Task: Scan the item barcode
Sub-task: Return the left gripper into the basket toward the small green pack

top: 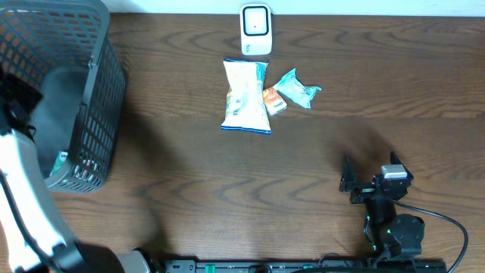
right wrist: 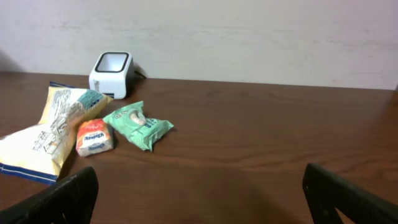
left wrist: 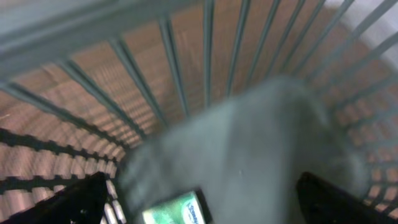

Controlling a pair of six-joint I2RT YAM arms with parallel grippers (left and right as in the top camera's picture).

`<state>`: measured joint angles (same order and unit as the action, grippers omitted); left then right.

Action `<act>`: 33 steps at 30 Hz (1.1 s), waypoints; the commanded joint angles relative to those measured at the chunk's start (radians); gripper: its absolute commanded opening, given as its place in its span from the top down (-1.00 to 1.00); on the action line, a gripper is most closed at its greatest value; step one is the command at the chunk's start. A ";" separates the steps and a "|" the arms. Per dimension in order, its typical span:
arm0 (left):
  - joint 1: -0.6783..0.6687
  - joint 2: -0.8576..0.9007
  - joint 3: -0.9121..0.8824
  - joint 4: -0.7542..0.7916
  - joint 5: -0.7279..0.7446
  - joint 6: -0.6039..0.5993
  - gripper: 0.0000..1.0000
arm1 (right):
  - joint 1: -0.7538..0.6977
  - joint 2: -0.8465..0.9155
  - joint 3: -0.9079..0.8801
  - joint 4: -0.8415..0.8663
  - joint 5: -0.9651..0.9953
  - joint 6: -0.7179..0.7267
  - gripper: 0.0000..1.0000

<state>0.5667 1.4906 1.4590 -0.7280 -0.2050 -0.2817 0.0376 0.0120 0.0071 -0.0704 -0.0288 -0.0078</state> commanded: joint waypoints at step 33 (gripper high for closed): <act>-0.091 0.558 0.005 -0.174 -0.078 -0.446 -0.74 | -0.004 -0.005 -0.001 -0.005 0.000 -0.001 -0.98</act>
<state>0.4755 2.0220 1.4635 -0.8822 -0.2684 -0.6941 0.0376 0.0120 0.0071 -0.0704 -0.0288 -0.0082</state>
